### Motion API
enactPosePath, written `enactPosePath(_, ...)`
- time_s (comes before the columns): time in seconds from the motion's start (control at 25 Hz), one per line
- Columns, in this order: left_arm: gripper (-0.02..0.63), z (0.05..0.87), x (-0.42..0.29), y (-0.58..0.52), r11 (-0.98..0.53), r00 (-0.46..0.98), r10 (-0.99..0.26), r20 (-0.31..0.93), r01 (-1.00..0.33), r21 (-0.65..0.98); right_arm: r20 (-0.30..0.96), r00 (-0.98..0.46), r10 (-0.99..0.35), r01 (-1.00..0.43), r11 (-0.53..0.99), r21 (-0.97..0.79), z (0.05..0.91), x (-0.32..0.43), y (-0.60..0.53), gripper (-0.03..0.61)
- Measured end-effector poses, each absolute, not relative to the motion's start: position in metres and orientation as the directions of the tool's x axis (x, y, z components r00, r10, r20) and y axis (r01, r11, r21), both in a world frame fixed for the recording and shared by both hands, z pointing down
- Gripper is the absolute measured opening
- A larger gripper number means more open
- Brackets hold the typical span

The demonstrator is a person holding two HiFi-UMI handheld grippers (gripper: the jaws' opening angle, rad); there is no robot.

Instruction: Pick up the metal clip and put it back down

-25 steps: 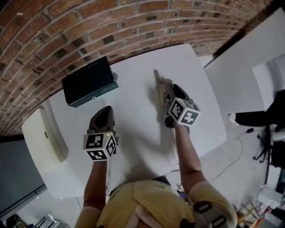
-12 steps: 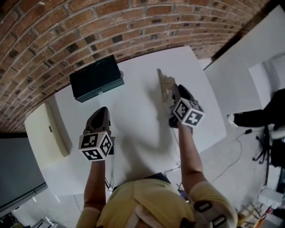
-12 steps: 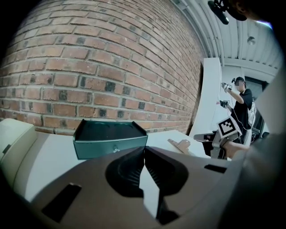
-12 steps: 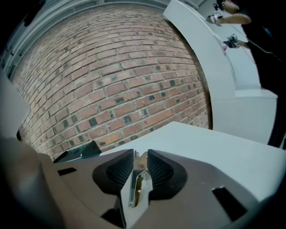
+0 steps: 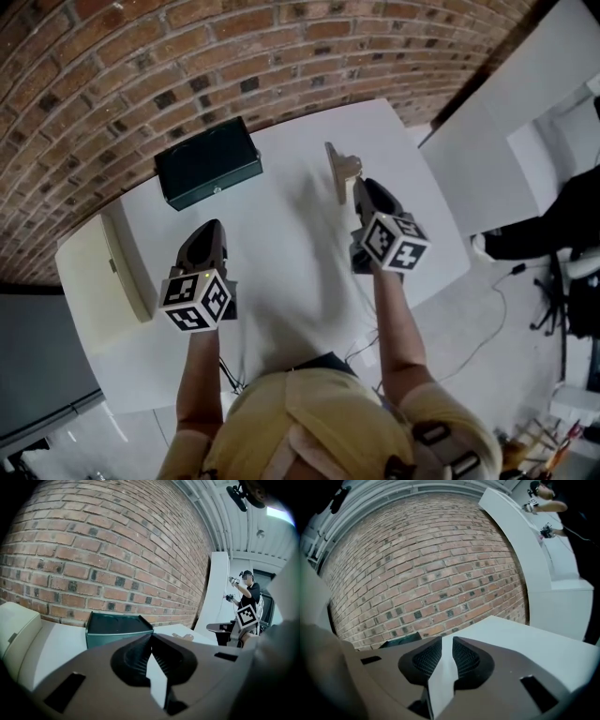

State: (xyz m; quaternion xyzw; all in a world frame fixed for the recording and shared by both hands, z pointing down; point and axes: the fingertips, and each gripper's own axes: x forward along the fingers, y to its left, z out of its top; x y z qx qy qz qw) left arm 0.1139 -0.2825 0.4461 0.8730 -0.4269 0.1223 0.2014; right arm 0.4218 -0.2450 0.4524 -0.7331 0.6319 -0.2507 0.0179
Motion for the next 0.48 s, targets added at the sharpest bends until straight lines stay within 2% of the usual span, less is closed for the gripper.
enactPosePath(0.48, 0.003, 0.418, 0.087, -0.256, -0.579, 0.629, -0.705, 0.328, -0.777, 0.245, 0.286, 0.053, -0.957, -0.943, -0.143, -0.302, 0.406, 0.37, -0.211, 0.026)
